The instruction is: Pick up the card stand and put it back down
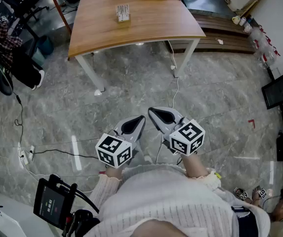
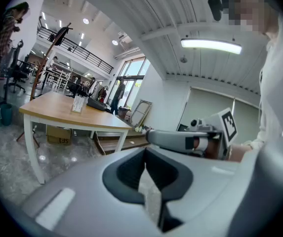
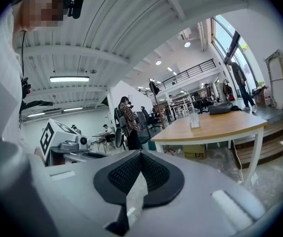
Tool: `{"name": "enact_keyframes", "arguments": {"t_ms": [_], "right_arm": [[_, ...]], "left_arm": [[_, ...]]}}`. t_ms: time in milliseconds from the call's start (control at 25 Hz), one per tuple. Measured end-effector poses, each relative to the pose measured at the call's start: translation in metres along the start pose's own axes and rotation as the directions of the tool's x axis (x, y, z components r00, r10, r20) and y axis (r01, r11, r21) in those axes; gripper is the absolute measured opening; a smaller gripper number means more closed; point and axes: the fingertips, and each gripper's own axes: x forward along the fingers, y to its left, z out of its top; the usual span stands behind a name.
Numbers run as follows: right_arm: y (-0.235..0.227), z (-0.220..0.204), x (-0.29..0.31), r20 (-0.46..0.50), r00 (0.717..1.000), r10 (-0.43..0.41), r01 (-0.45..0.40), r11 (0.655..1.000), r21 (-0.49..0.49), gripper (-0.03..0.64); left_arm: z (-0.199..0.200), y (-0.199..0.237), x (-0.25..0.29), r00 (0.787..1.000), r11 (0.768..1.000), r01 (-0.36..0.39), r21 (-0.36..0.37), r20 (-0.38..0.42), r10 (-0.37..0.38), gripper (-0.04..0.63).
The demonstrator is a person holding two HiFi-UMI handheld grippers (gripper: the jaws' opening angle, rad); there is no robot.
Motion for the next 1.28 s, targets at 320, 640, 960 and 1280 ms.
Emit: {"name": "enact_keyframes", "arguments": {"t_ms": [320,640,960,1280], "right_arm": [[-0.06,0.023,0.076,-0.016,1.0,-0.012,0.012,1.0,-0.006,-0.002],[-0.125,0.089,0.174,0.027,0.998,-0.058,0.059,0.998,-0.017,-0.001],[-0.175,0.117,0.236,0.034,0.995,-0.093,0.093,0.996,-0.006,-0.002],[-0.238,0.136,0.286,0.026,0.996,-0.085,0.085,0.996,0.015,-0.002]], "left_arm": [[0.041,0.083,0.049,1.0,1.0,0.008,-0.003,0.01,-0.008,0.008],[0.12,0.188,0.087,0.999,0.999,0.024,0.036,0.023,-0.025,0.008],[0.162,0.259,0.129,0.999,0.997,0.052,0.05,0.014,-0.052,0.008],[0.193,0.309,0.179,0.997,0.996,0.074,0.042,0.029,-0.075,0.009]]}}
